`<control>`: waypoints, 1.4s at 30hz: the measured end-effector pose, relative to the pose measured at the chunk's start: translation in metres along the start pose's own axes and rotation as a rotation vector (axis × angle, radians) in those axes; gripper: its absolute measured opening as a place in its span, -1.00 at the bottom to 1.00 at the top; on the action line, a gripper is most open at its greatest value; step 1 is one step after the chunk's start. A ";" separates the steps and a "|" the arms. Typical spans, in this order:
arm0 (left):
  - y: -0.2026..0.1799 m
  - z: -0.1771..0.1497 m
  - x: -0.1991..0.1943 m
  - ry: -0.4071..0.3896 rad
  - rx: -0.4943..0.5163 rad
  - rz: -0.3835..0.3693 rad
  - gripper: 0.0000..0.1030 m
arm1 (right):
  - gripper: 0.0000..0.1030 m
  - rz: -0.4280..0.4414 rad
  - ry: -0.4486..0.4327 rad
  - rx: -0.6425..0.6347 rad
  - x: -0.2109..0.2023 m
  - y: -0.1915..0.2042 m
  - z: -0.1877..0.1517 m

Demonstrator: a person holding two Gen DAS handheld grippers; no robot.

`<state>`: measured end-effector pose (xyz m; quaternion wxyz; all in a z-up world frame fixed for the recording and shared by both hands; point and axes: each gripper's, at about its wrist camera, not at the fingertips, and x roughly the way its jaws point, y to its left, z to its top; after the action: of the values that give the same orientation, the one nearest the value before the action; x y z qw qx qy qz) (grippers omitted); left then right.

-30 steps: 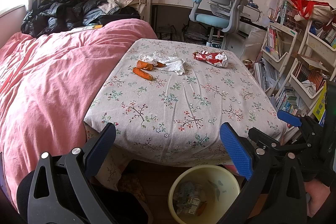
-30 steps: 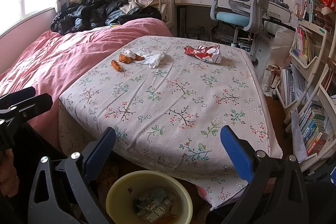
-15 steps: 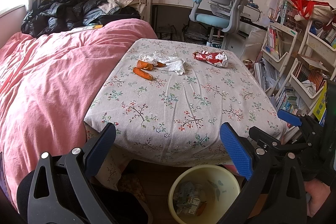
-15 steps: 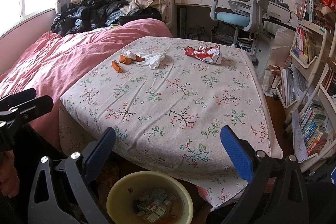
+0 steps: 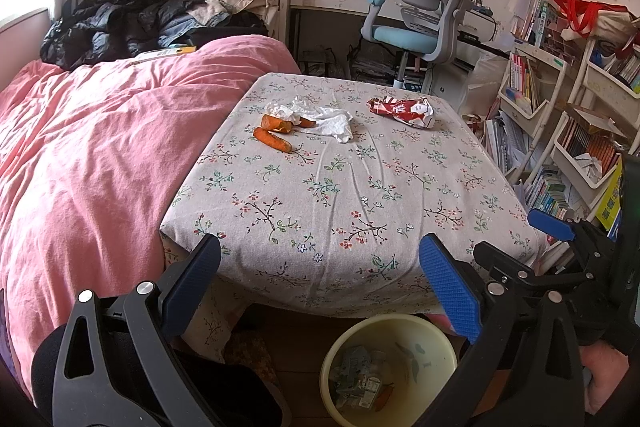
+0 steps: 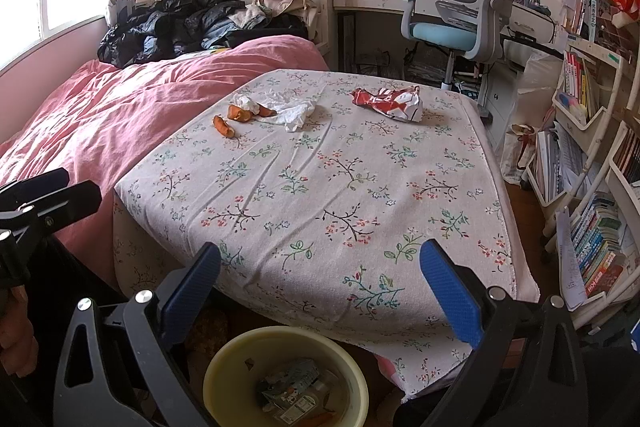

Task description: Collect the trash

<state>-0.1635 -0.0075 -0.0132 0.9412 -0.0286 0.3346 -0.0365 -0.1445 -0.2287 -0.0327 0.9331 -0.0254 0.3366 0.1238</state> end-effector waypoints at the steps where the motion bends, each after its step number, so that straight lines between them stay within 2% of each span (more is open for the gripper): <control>1: 0.002 0.001 0.000 0.006 -0.009 -0.009 0.86 | 0.86 0.005 -0.001 0.005 0.000 0.000 0.001; 3: 0.009 0.004 0.000 0.015 -0.045 -0.029 0.86 | 0.86 0.021 -0.003 0.014 -0.001 -0.002 0.003; 5: 0.026 0.013 -0.004 0.017 -0.126 -0.052 0.86 | 0.86 0.035 0.002 0.012 0.000 -0.001 0.008; 9: 0.065 0.033 -0.010 -0.027 -0.270 -0.036 0.86 | 0.85 0.069 0.000 -0.017 0.007 0.002 0.022; 15: 0.115 0.057 0.024 0.019 -0.477 -0.003 0.86 | 0.85 0.141 0.002 -0.059 0.045 0.012 0.061; 17: 0.117 0.064 0.036 0.018 -0.466 0.003 0.86 | 0.85 0.173 0.015 -0.080 0.063 0.018 0.074; 19: 0.111 0.074 0.052 0.028 -0.410 0.027 0.86 | 0.85 0.187 0.029 -0.095 0.081 0.023 0.085; 22: 0.095 0.095 0.103 0.141 -0.293 0.076 0.82 | 0.85 0.186 0.041 -0.087 0.101 0.022 0.098; 26: 0.085 0.119 0.162 0.256 -0.248 0.067 0.66 | 0.85 0.181 0.020 -0.047 0.111 0.010 0.113; 32: 0.071 0.132 0.245 0.379 -0.203 0.147 0.48 | 0.85 0.194 0.032 0.052 0.120 -0.017 0.111; 34: 0.069 0.128 0.263 0.423 -0.193 0.161 0.29 | 0.85 0.204 0.027 0.074 0.122 -0.022 0.115; 35: 0.065 0.128 0.266 0.399 -0.164 0.183 0.16 | 0.85 0.208 0.020 0.073 0.123 -0.022 0.119; 36: 0.064 0.129 0.268 0.396 -0.144 0.181 -0.26 | 0.85 0.214 0.012 0.066 0.123 -0.021 0.124; 37: 0.063 0.129 0.269 0.395 -0.127 0.160 -0.60 | 0.85 0.221 0.009 0.060 0.125 -0.019 0.128; 39: 0.072 0.129 0.268 0.423 -0.166 0.104 -0.75 | 0.85 0.242 0.002 0.046 0.130 -0.015 0.137; 42: 0.096 0.129 0.251 0.431 -0.287 0.020 -0.77 | 0.70 0.289 0.002 -0.007 0.148 0.002 0.154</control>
<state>0.1168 0.0699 -0.0786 0.8349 -0.1500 0.5293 0.0151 0.0607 -0.1752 -0.0081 0.9051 0.0197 0.3374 0.2581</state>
